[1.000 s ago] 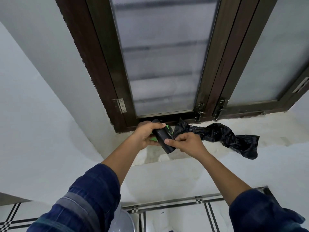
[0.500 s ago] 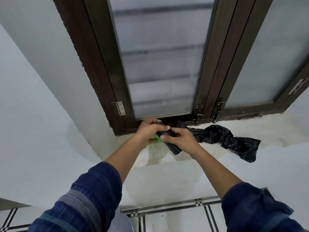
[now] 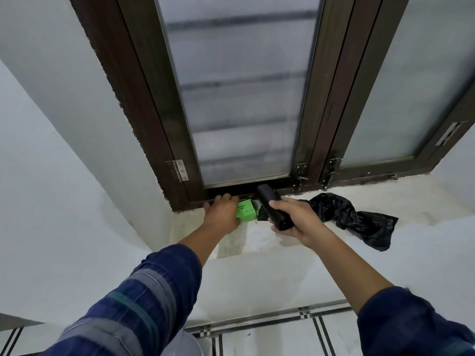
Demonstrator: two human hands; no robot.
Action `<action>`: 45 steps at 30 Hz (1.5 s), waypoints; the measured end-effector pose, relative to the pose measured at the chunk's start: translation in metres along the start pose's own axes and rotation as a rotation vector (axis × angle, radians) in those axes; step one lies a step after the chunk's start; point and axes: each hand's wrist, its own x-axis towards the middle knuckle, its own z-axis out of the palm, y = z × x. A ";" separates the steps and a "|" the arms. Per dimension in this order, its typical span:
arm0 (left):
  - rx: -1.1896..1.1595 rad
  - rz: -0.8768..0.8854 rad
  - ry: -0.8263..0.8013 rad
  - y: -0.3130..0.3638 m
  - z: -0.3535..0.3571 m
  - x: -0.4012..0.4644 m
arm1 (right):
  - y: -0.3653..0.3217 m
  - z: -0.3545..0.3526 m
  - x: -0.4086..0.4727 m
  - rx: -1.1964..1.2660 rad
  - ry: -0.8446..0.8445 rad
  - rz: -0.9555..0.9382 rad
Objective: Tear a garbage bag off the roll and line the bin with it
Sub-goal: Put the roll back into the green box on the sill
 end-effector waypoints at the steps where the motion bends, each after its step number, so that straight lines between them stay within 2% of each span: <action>1: -0.049 0.001 0.000 -0.003 0.000 -0.001 | -0.001 -0.003 0.002 -0.145 0.056 -0.074; 4: -0.329 -0.017 0.023 -0.016 0.003 -0.002 | -0.007 -0.007 0.002 -0.421 0.202 -0.305; 6: -0.473 -0.012 0.057 -0.026 0.007 -0.004 | -0.010 -0.005 0.000 -0.445 0.152 -0.375; 11: -0.596 -0.025 0.063 -0.036 -0.002 -0.010 | -0.024 0.008 -0.010 -0.310 -0.115 -0.249; 16: -0.749 -0.063 -0.088 -0.043 -0.013 -0.017 | -0.028 0.007 -0.006 -0.537 -0.105 -0.260; 20: -0.900 -0.101 -0.137 -0.043 -0.017 -0.026 | -0.033 0.007 -0.002 -0.902 -0.006 -0.554; 22: -0.930 -0.107 -0.147 -0.040 -0.020 -0.028 | -0.031 0.009 -0.002 -0.955 -0.039 -0.639; 24: -0.921 -0.121 -0.183 -0.037 -0.023 -0.030 | -0.027 0.008 -0.002 -0.964 -0.083 -0.700; 27: -0.785 -0.080 -0.226 -0.041 -0.018 -0.035 | -0.026 0.009 -0.001 -1.002 -0.125 -0.727; 29: -0.707 -0.023 -0.171 -0.045 -0.012 -0.038 | -0.032 0.010 -0.001 -1.019 -0.150 -0.671; 34: -0.696 0.053 -0.061 -0.051 -0.010 -0.040 | -0.057 0.006 -0.007 -1.045 -0.285 -0.505; 41: -0.645 0.086 -0.069 -0.059 -0.012 -0.044 | -0.079 0.005 -0.009 -1.173 -0.413 -0.467; 45: -0.619 0.092 -0.115 -0.063 -0.015 -0.047 | -0.075 0.005 -0.006 -1.219 -0.468 -0.509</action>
